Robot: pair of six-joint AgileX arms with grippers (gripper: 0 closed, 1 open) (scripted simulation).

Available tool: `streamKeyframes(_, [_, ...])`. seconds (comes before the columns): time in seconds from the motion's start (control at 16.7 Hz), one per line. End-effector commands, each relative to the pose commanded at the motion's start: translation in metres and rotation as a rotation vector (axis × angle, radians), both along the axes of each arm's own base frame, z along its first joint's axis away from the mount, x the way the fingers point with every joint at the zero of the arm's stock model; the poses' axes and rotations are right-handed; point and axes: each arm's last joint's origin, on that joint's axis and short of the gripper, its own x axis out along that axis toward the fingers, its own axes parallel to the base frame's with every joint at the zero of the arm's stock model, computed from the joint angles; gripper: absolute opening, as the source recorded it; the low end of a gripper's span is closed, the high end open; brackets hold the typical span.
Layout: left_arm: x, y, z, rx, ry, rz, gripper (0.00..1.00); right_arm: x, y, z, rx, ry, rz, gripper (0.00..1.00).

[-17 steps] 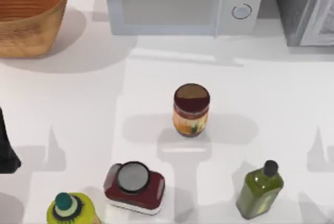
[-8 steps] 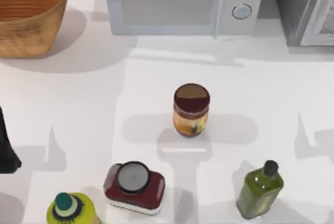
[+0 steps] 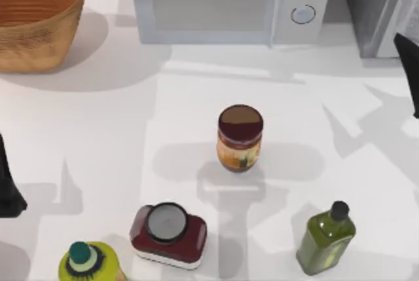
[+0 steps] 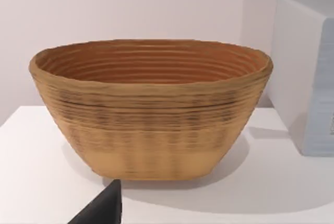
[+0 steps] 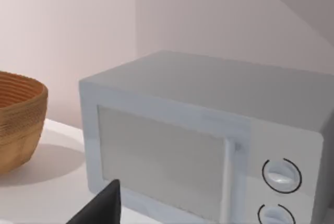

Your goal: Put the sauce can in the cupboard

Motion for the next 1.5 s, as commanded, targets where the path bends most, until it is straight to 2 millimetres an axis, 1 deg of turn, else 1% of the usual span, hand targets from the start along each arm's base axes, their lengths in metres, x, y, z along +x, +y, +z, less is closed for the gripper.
streamKeyframes(0.12, [0.000, 0.000, 0.000, 0.000, 0.000, 0.000, 1.00, 0.031, 0.009, -0.005, -0.002, -0.001, 0.119, 1.00])
streamKeyframes(0.3, [0.000, 0.000, 0.000, 0.000, 0.000, 0.000, 1.00, 0.075, 0.024, -0.028, -0.009, -0.001, 0.303, 1.00])
streamKeyframes(0.48, [0.000, 0.000, 0.000, 0.000, 0.000, 0.000, 1.00, 0.110, 0.041, -0.066, -0.018, 0.000, 0.486, 1.00])
streamKeyframes(0.66, [0.000, 0.000, 0.000, 0.000, 0.000, 0.000, 1.00, 0.133, 0.057, -0.113, -0.027, 0.004, 0.657, 1.00])
streamKeyframes(0.78, [0.000, 0.000, 0.000, 0.000, 0.000, 0.000, 1.00, 0.141, 0.066, -0.145, -0.032, 0.008, 0.758, 1.00])
streamKeyframes(0.9, [0.000, 0.000, 0.000, 0.000, 0.000, 0.000, 1.00, 0.144, 0.074, -0.175, -0.035, 0.011, 0.844, 1.00])
streamKeyframes(1.02, [0.000, 0.000, 0.000, 0.000, 0.000, 0.000, 1.00, 0.144, 0.079, -0.200, -0.038, 0.014, 0.911, 1.00])
streamKeyframes(1.14, [0.000, 0.000, 0.000, 0.000, 0.000, 0.000, 1.00, 0.142, 0.083, -0.218, -0.040, 0.015, 0.961, 1.00])
streamKeyframes(1.26, [0.000, 0.000, 0.000, 0.000, 0.000, 0.000, 1.00, 0.141, 0.085, -0.228, -0.040, 0.016, 0.986, 1.00])
streamKeyframes(1.5, [0.000, 0.000, 0.000, 0.000, 0.000, 0.000, 1.00, 0.140, 0.085, -0.230, -0.041, 0.016, 0.991, 1.00])
